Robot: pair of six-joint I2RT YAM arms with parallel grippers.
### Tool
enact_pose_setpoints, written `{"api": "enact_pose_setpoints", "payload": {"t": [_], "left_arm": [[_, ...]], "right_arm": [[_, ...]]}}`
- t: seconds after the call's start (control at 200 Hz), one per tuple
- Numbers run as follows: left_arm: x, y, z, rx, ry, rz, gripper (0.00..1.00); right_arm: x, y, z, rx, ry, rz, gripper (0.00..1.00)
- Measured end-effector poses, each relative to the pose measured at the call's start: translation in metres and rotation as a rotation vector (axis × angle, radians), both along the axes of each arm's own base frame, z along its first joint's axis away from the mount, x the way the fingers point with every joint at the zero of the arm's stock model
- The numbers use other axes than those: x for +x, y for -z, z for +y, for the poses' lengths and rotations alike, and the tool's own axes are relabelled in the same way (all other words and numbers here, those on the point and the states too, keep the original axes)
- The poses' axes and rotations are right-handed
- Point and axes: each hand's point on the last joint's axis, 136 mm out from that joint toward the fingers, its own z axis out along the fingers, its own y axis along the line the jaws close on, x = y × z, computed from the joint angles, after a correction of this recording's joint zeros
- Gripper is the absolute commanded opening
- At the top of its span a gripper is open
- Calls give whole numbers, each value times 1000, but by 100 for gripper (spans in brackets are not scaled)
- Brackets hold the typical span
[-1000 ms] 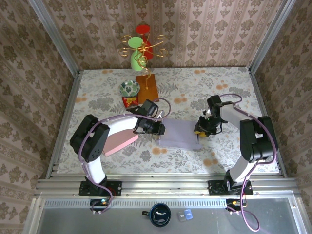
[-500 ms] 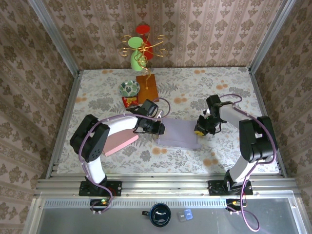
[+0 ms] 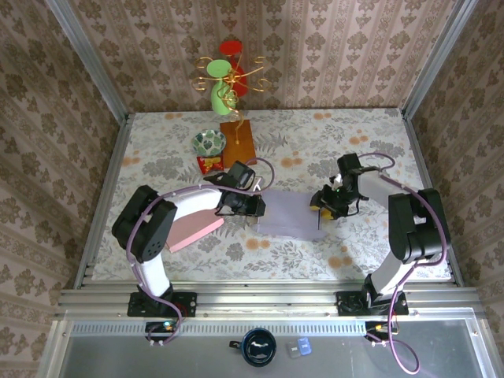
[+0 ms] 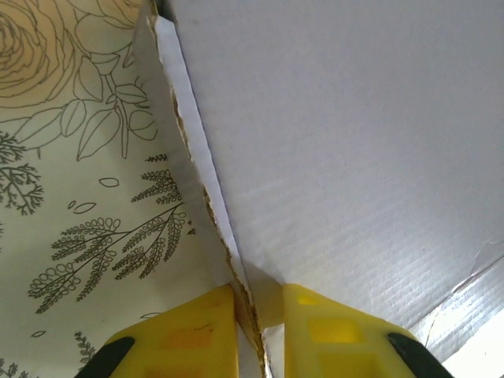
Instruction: Fold the paper box
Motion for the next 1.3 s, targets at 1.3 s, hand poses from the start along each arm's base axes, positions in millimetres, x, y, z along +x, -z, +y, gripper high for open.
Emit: {"api": "enact_pose_setpoints", "payload": {"t": [1.3], "left_arm": [[25,0,32,-250,-171,18,6]], "right_arm": [[12,-26,13,221,4,-279,81]]}}
